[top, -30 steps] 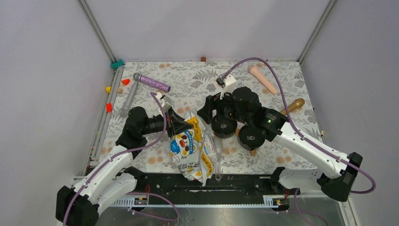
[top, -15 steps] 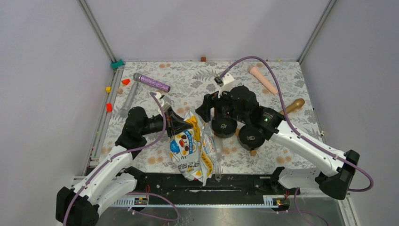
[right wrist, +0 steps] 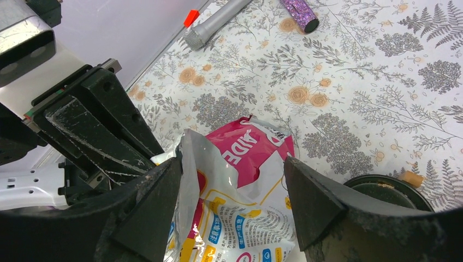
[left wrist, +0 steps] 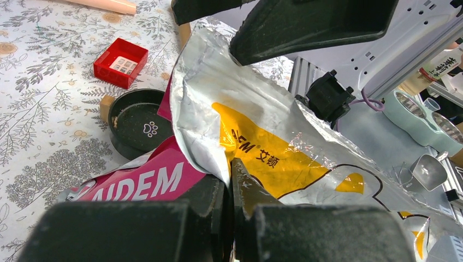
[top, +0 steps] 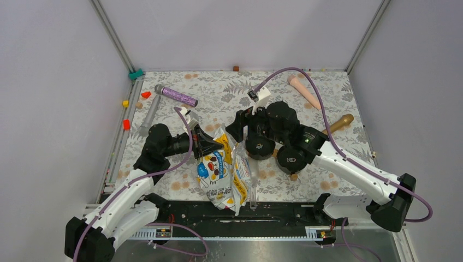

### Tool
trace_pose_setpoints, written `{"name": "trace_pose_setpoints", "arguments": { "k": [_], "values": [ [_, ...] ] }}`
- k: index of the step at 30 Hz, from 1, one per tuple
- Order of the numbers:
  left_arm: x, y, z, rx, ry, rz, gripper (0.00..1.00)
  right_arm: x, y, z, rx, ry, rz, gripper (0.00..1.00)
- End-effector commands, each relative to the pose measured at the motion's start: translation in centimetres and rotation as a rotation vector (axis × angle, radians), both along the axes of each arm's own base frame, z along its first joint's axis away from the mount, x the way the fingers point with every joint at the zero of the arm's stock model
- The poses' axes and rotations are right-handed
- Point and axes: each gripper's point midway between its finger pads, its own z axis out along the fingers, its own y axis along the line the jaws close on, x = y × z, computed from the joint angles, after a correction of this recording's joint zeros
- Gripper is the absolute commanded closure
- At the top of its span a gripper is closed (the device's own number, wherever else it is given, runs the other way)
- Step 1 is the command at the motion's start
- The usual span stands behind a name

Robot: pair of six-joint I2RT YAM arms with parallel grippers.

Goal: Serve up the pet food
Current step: Open the pet food bag at the center of the board.

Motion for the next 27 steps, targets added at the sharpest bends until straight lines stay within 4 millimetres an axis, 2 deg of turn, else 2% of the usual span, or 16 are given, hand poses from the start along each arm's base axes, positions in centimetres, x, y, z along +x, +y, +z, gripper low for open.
{"name": "trace_pose_setpoints", "arguments": {
  "k": [1, 7, 14, 18, 21, 27],
  "values": [
    [-3.3, -0.2, 8.9, -0.148, -0.307, -0.137, 1.0, -0.9, -0.9, -3.0, -0.106, 0.013, 0.037, 0.24],
    [-3.1, -0.3, 8.8, -0.143, -0.302, -0.138, 1.0, -1.8, -1.0, -4.3, -0.131, 0.039, 0.083, 0.25],
    [-3.0, -0.3, 8.7, -0.14, -0.302, -0.137, 1.0, -3.2, -0.5, -4.4, -0.112, 0.072, 0.149, 0.27],
    [-3.1, -0.3, 8.8, -0.14, -0.304, -0.138, 1.0, -3.0, -0.5, -4.6, -0.104, 0.082, 0.128, 0.27],
    [-3.1, -0.2, 8.8, -0.14, -0.304, -0.137, 1.0, -2.6, -0.7, -5.4, -0.134, 0.097, 0.103, 0.27],
    [-3.1, -0.3, 8.7, -0.137, -0.304, -0.137, 1.0, -3.3, -1.3, -7.2, -0.175, 0.139, 0.113, 0.37]
  ]
}}
